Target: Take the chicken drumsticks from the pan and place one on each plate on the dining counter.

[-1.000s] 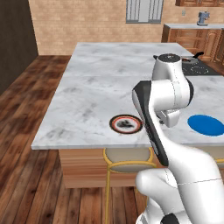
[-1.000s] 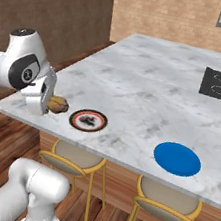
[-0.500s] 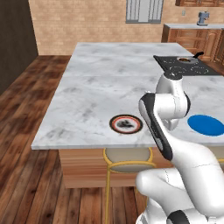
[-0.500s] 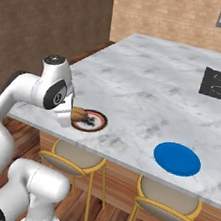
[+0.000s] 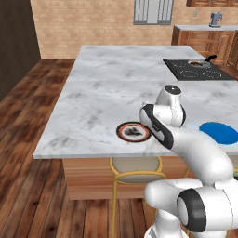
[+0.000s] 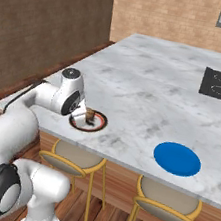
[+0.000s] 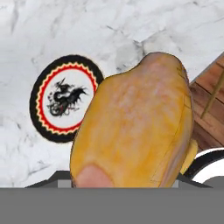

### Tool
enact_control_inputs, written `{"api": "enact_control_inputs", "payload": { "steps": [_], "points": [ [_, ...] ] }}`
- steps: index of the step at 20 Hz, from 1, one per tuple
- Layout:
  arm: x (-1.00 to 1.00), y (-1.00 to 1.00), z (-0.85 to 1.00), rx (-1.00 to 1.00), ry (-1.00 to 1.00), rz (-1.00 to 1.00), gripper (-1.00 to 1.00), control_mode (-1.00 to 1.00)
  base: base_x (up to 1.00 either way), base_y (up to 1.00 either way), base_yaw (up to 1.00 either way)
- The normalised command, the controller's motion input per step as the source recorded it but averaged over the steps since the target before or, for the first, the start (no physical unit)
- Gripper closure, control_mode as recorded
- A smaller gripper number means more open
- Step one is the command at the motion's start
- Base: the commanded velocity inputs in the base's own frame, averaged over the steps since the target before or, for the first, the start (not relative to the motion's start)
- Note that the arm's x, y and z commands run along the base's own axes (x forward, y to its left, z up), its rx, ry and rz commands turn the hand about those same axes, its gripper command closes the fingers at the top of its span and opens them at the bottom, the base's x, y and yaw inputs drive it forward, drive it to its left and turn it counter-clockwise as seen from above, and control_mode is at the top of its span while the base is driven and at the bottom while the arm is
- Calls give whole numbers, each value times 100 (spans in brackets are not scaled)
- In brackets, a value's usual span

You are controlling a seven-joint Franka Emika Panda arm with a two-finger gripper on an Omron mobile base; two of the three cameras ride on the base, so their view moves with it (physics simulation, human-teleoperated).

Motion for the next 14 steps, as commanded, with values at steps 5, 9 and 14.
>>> {"api": "enact_control_inputs", "payload": {
  "steps": [5,9,14],
  "points": [
    [94,26,-5,-3,22,4,100,-100,0,0,0],
    [78,41,-17,-12,23,0,100,-100,0,0,0],
    [55,17,-53,-17,11,0,100,-100,0,0,0]
  ]
}}
